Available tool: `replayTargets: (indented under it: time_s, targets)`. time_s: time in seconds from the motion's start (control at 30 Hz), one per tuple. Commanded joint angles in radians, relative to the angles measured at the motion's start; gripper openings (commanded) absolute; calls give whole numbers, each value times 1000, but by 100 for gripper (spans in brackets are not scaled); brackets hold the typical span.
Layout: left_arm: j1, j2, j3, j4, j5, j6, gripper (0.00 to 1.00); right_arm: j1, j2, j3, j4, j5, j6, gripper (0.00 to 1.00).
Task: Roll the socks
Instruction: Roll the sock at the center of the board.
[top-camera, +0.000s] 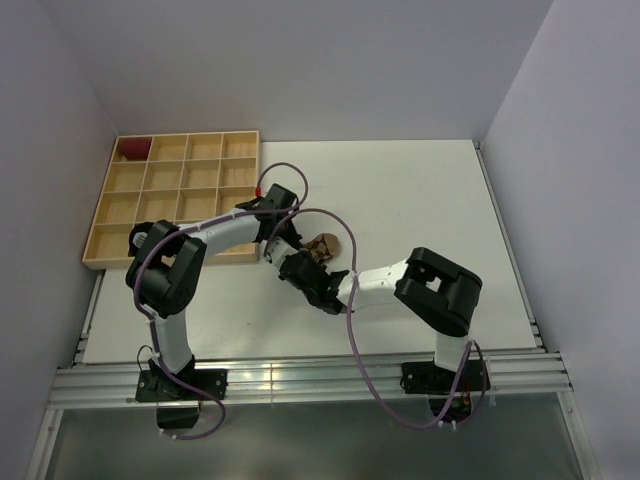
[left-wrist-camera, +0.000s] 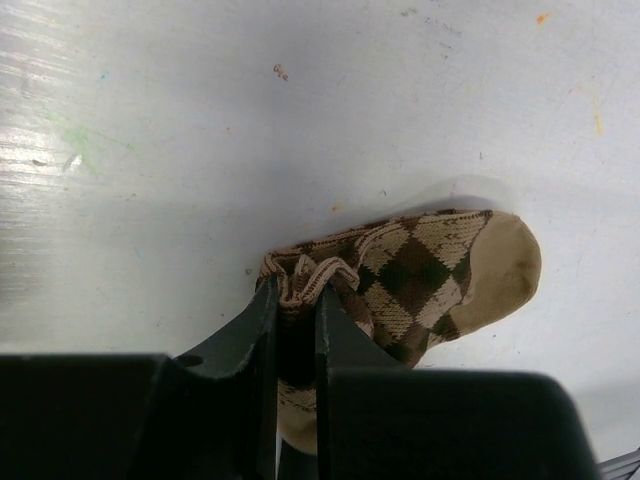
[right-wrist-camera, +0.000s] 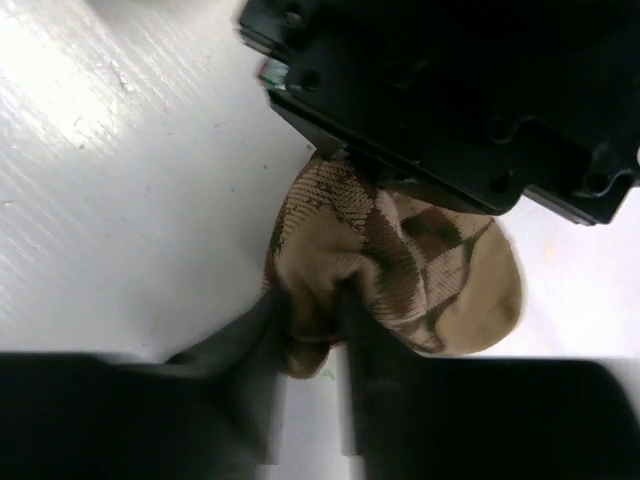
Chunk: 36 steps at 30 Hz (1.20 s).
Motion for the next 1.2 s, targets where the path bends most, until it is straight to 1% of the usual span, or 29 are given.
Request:
replayTargets:
  time_s: [0.0,0.03,0.07,0.1,0.13,0.17,0.2,0.27,0.3,0.33,0.37,0.43,0.5,0.53,0.6,0.67,0.73,0.77,0.83,0.87,0.9,0.93,0.97,1.03,1.17]
  targets:
    - [-11,7,-17,-97,-38,61,1,-58,10,27,-143,-62,104,21]
    - [-11,6,-17,-87,-39,66,2,-89,1,27,-156,-99,143,13]
    - [-13,1,-18,-78,-41,72,3,-104,-16,21,-168,-128,160,7]
    - [-13,-10,-20,-68,-46,78,7,-120,-22,21,-180,-192,178,1]
    - [-14,-19,-29,-44,-50,79,10,-135,-31,21,-212,-234,218,0]
    - [-14,-30,-32,-35,-55,81,13,-184,-47,23,-229,-290,236,0]
    - [-13,-48,-35,-25,-59,76,18,-209,-56,16,-236,-377,255,0]
    - [-13,-76,-34,2,-79,69,24,-279,-82,-3,-234,-480,308,0]
    - [-13,-85,-35,15,-82,67,30,-304,-84,-7,-245,-523,324,0]
    - [-13,-92,-30,34,-85,63,35,-325,-79,-2,-251,-627,351,0]
    - [-13,-108,-30,47,-87,54,43,-368,-71,3,-259,-674,362,0]
    - [-13,-122,-23,70,-82,49,51,-405,-56,10,-275,-795,385,0]
    - [-13,-135,-17,87,-87,40,60,-448,-24,32,-292,-873,396,0]
    - [-13,-139,-9,90,-90,38,61,-462,-13,51,-297,-937,404,0]
    - [-13,-149,-7,105,-102,27,62,-499,24,76,-338,-992,414,0]
    - [-13,-181,-44,140,-104,3,63,-525,74,121,-361,-1103,427,0]
    - [-13,-211,-116,217,-96,-19,63,-565,109,159,-386,-1174,447,0]
    - [-13,-243,-144,246,-96,-40,63,-577,140,170,-386,-1235,451,0]
    - [-13,-270,-228,327,-90,-66,63,-611,180,196,-391,-1271,473,0]
    - [-13,-295,-257,359,-79,-91,64,-620,191,202,-391,-1313,474,0]
    - [-13,-307,-315,378,-67,-104,65,-628,202,205,-387,-1323,491,0]
    - [-13,-316,-342,457,-59,-120,68,-646,215,211,-386,-1331,500,0]
    - [-14,-332,-366,487,-53,-141,72,-654,225,213,-383,-1340,509,0]
    - [-14,-333,-414,554,-35,-155,75,-669,247,226,-386,-1368,528,0]
    - [-25,-294,-437,626,-26,-175,77,-686,277,254,-415,-1381,537,0]
